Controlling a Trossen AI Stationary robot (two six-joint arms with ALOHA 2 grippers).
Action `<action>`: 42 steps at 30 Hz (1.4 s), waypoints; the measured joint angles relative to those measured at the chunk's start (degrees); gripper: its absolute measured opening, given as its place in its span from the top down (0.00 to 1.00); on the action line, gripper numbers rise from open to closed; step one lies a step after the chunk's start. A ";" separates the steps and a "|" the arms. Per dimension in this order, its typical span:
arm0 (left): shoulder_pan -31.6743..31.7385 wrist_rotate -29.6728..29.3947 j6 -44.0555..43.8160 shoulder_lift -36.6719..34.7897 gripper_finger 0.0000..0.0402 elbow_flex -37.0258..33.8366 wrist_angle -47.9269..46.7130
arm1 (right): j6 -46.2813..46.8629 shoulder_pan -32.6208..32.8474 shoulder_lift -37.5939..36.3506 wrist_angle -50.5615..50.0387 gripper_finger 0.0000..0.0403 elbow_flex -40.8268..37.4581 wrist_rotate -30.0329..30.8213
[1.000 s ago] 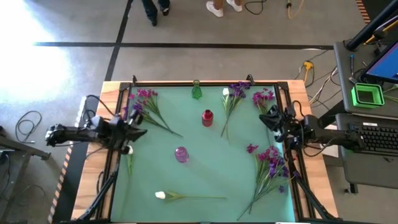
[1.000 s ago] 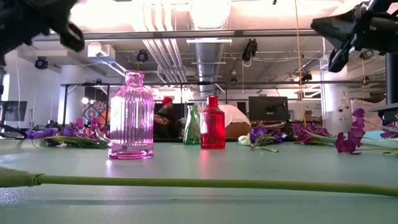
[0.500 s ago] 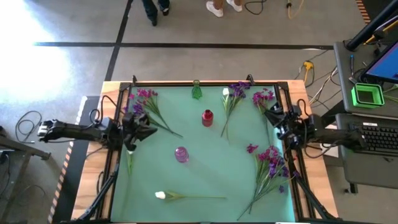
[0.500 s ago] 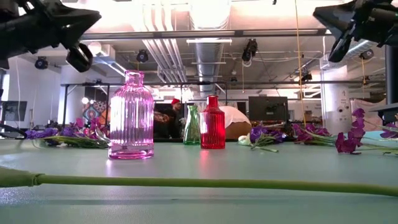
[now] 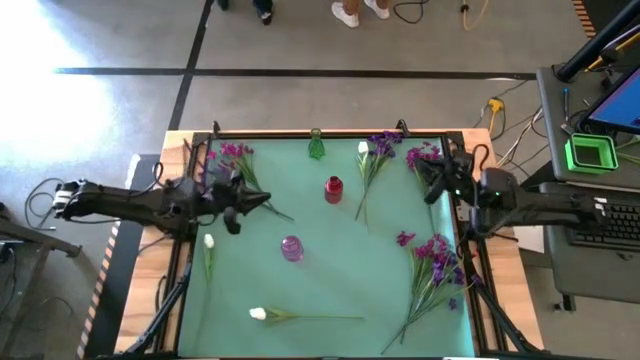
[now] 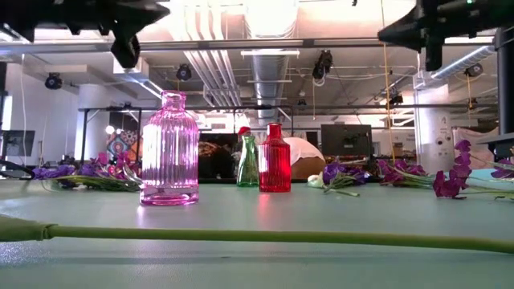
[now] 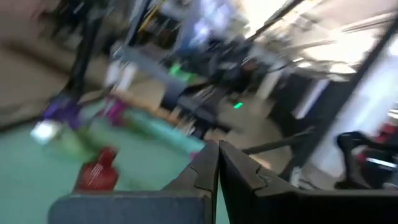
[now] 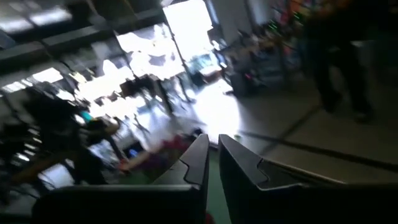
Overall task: Sort flowers into vase by color
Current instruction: Put the left purple flower into the green vase
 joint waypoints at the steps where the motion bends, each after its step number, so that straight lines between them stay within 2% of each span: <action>1: 0.01 -0.89 -2.23 0.67 1.00 1.34 -3.39 | 0.01 -0.02 0.88 -3.08 0.93 1.61 0.97; 4: 0.00 -3.21 -10.25 2.43 1.00 4.42 -11.60 | 1.02 -0.02 2.76 -8.91 0.93 5.27 1.49; 8: 0.00 -3.85 -25.49 4.00 1.00 6.63 -20.58 | 1.42 0.00 4.59 -12.23 0.93 7.46 1.39; 11: -0.49 -3.14 -36.07 5.02 1.00 7.01 -26.13 | 1.40 0.00 5.62 -12.83 0.93 7.60 1.29; 13: -0.57 -0.54 -40.80 5.84 1.00 6.84 -28.47 | 1.36 0.00 6.07 -12.85 0.93 7.52 0.98; 17: -0.58 4.23 -41.80 7.74 1.00 6.67 -28.78 | 2.46 0.00 6.99 -14.79 0.93 7.47 0.86; 22: -0.50 2.41 -41.62 11.31 1.00 7.79 -26.84 | 6.21 0.04 7.89 -15.76 0.93 7.42 -3.26; 28: -0.50 2.12 -37.25 16.77 1.00 10.55 -27.00 | 6.43 0.04 8.21 -15.33 0.93 7.42 -3.56; 33: -0.54 5.02 -44.71 20.88 1.00 12.99 -28.62 | 6.39 0.04 8.36 -17.07 0.93 7.42 -5.09; 36: -0.91 7.40 -48.57 22.75 1.00 15.56 -33.97 | 7.07 0.04 8.55 -18.48 0.93 7.41 -5.12; 40: -1.10 9.73 -50.82 24.62 1.00 20.38 -47.55 | 7.88 0.04 8.66 -18.51 0.93 7.55 -5.21; 42: -1.25 8.81 -50.83 25.23 1.00 22.90 -55.47 | 8.53 0.04 8.61 -18.36 0.93 8.16 -5.77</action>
